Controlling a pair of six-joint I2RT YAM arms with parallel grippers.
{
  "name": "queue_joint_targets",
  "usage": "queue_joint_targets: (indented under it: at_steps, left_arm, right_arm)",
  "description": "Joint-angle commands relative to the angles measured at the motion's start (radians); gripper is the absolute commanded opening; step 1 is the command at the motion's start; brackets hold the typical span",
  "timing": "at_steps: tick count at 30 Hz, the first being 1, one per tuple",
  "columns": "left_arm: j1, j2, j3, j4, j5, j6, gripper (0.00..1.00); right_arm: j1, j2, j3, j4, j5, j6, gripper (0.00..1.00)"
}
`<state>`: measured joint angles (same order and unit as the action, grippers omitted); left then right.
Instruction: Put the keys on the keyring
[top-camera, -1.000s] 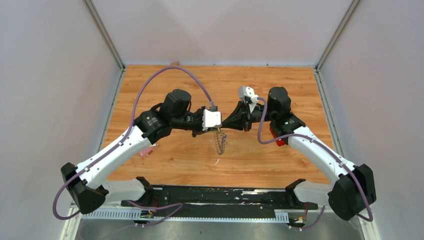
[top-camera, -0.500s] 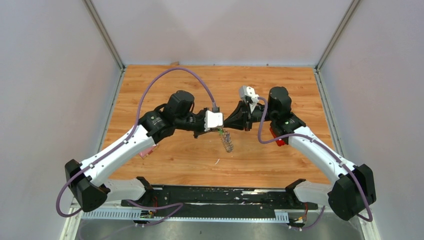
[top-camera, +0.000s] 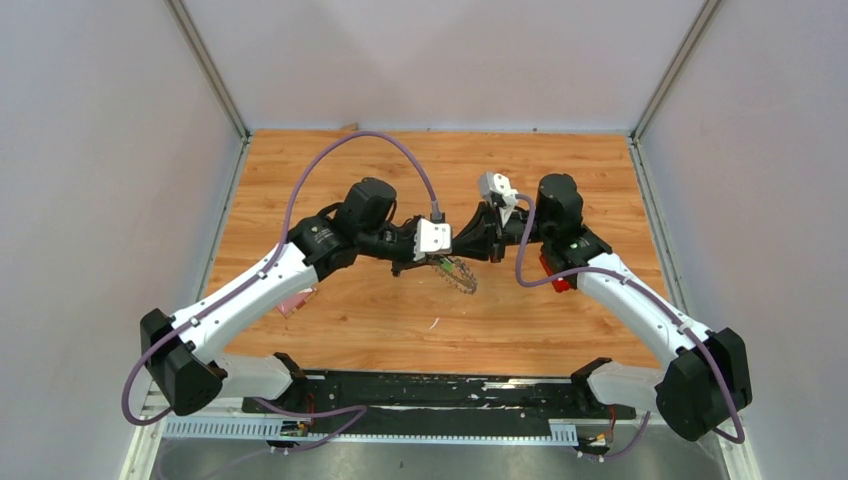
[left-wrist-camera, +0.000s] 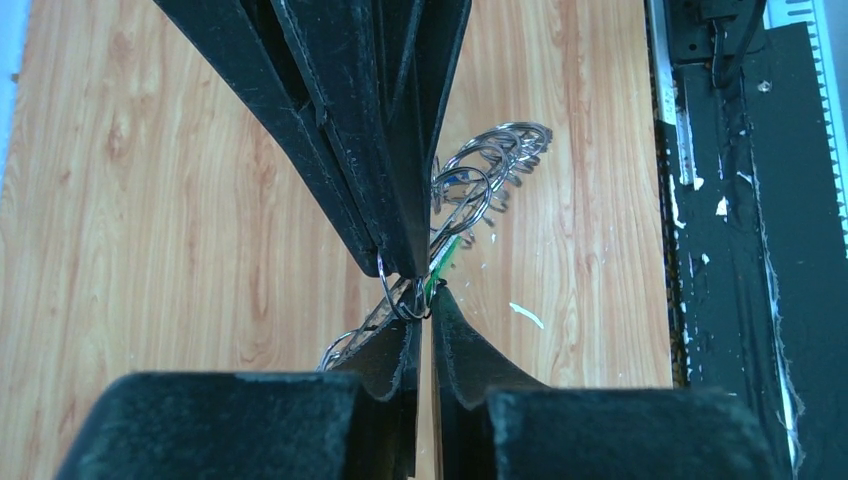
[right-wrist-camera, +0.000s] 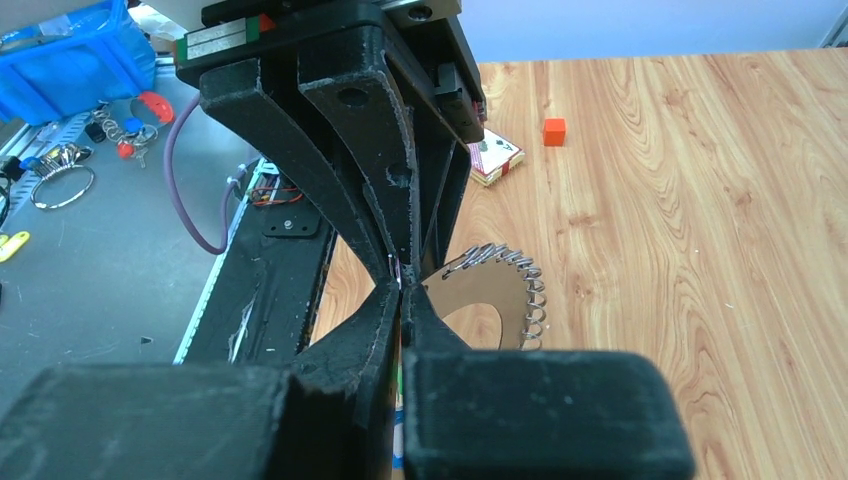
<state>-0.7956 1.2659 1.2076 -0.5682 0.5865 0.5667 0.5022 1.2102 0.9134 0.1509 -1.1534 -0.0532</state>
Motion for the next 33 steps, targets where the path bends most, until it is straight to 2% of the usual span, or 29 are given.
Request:
queue_joint_targets:
  at_steps: [1, 6, 10, 26, 33]
  left_arm:
    - [-0.002, 0.008, 0.053, -0.019, 0.010, 0.001, 0.13]
    - [-0.001, -0.049, 0.058, -0.052, -0.065, 0.048, 0.28]
    - [-0.001, -0.084, 0.072, -0.072, -0.098, 0.071, 0.35]
    - [-0.001, -0.070, 0.075, 0.004, -0.054, 0.007, 0.34]
    - [-0.001, -0.036, 0.081, 0.007, -0.005, -0.032, 0.30]
  right_arm:
    - [0.003, -0.027, 0.013, 0.048, -0.011, -0.016, 0.00]
    - [0.004, -0.028, 0.019, 0.009, 0.011, -0.055, 0.00]
    - [0.004, -0.022, 0.021, 0.006, 0.015, -0.056, 0.00]
    - [0.004, -0.023, 0.018, 0.004, 0.014, -0.062, 0.00]
    - [0.004, -0.027, 0.015, 0.003, 0.016, -0.066, 0.00]
